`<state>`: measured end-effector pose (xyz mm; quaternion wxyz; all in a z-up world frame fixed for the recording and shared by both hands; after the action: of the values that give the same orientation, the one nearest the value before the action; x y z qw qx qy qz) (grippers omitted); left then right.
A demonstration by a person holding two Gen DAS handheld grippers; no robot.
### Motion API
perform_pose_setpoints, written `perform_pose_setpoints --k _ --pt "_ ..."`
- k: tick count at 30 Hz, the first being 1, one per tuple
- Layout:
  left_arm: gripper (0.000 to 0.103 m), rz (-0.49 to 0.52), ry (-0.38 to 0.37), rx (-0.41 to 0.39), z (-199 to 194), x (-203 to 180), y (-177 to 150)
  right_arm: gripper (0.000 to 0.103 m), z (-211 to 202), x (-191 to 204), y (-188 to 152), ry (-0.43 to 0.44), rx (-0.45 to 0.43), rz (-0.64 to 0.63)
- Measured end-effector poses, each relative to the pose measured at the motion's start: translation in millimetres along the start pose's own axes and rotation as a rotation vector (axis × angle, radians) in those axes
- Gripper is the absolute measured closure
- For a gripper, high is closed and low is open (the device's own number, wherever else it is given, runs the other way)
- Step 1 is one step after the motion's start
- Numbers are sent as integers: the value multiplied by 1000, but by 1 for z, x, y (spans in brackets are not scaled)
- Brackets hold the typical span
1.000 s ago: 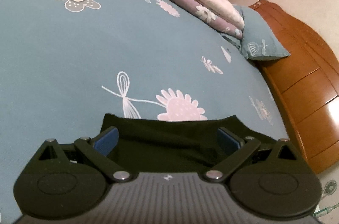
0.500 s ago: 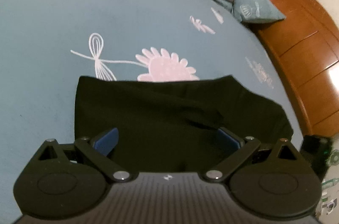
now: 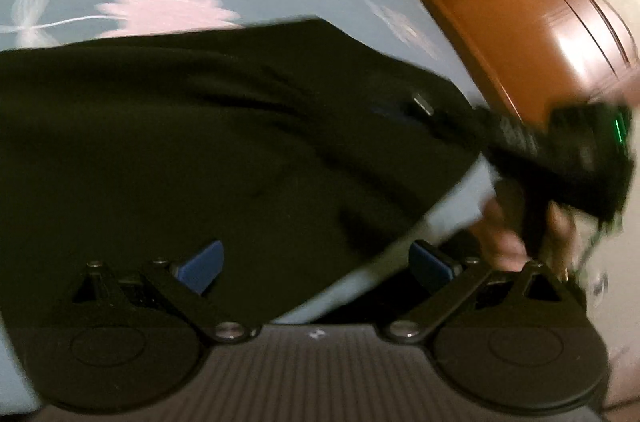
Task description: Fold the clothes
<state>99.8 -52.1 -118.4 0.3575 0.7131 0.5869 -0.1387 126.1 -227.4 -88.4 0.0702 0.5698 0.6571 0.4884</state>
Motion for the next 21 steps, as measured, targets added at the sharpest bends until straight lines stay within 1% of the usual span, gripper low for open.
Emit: perform_pose_setpoints --k 1,3,5,6,7,8,10,12,14,15,17,19,21 --pt "4 25 -11 9 6 -7 -4 49 7 -1 3 45 7 11" --pt "4 42 -41 42 16 -15 -8 49 25 -5 9 147 36 45" --pt "4 55 -68 66 23 -20 -12 49 48 -14 10 236 96 94" --pt "4 55 -68 83 26 -21 -14 49 57 -19 9 238 117 115" --pt "4 53 -64 101 30 -21 -16 49 66 -26 6 211 134 122" --pt "4 51 -61 119 33 -22 -18 51 71 -31 4 206 143 123" --pt "5 46 -46 118 32 -24 -20 50 70 -41 0 265 119 160" --pt "4 38 -62 86 22 -29 -16 46 61 -46 0 308 84 167" --pt "4 37 -82 29 9 -36 -10 34 49 -51 2 337 36 169" --pt "4 43 -88 -6 3 -39 -7 32 45 -54 3 350 17 175" --pt "4 42 -64 -60 0 -40 1 31 39 -60 3 368 -10 197" --pt "4 16 -8 -94 10 -38 6 31 38 -65 2 384 -16 223" --pt "4 -1 23 -94 23 -33 6 31 35 -66 1 387 -17 231"
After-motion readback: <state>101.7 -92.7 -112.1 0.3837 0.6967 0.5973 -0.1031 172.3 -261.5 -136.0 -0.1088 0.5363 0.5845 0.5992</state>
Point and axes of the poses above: each gripper's, at about its wrist camera, not at the fingertips, and z roughly the way its jaws point, x to its left, y to its top, the point moved 3 cm from there along z, roughly the way its jaws point, and after that the axes turned 8 degrees about -z, right-handed, at the moved point
